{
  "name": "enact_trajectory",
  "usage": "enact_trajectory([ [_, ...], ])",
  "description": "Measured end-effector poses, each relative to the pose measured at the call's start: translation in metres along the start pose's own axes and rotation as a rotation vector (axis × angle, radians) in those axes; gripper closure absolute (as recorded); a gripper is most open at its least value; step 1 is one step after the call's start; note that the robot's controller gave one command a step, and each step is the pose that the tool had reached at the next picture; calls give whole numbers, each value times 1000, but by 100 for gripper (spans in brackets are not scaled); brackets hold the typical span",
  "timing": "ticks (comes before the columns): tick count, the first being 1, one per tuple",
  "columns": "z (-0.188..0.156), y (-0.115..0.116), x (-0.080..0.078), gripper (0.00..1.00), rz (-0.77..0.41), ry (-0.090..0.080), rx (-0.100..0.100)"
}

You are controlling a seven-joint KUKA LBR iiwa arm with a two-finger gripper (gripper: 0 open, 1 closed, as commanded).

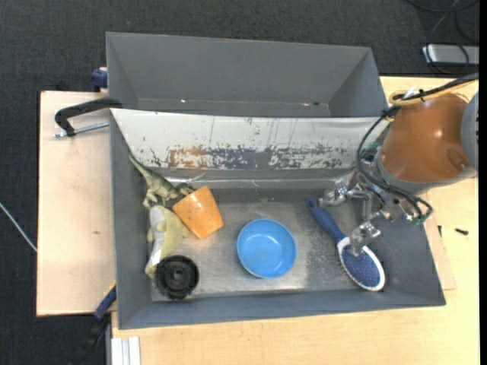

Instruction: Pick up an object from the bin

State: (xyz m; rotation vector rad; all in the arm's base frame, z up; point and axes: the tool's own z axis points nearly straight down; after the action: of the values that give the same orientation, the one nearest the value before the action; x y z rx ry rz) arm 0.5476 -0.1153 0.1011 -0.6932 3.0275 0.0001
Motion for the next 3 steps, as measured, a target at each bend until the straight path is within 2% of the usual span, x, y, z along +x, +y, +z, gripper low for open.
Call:
enact_trajectory([
  [1,-27,15,3,0,-251,24,-8],
  [2,5,3,2,0,-505,20,-5],
  [3,3,0,5,100,-503,33,-7],
])
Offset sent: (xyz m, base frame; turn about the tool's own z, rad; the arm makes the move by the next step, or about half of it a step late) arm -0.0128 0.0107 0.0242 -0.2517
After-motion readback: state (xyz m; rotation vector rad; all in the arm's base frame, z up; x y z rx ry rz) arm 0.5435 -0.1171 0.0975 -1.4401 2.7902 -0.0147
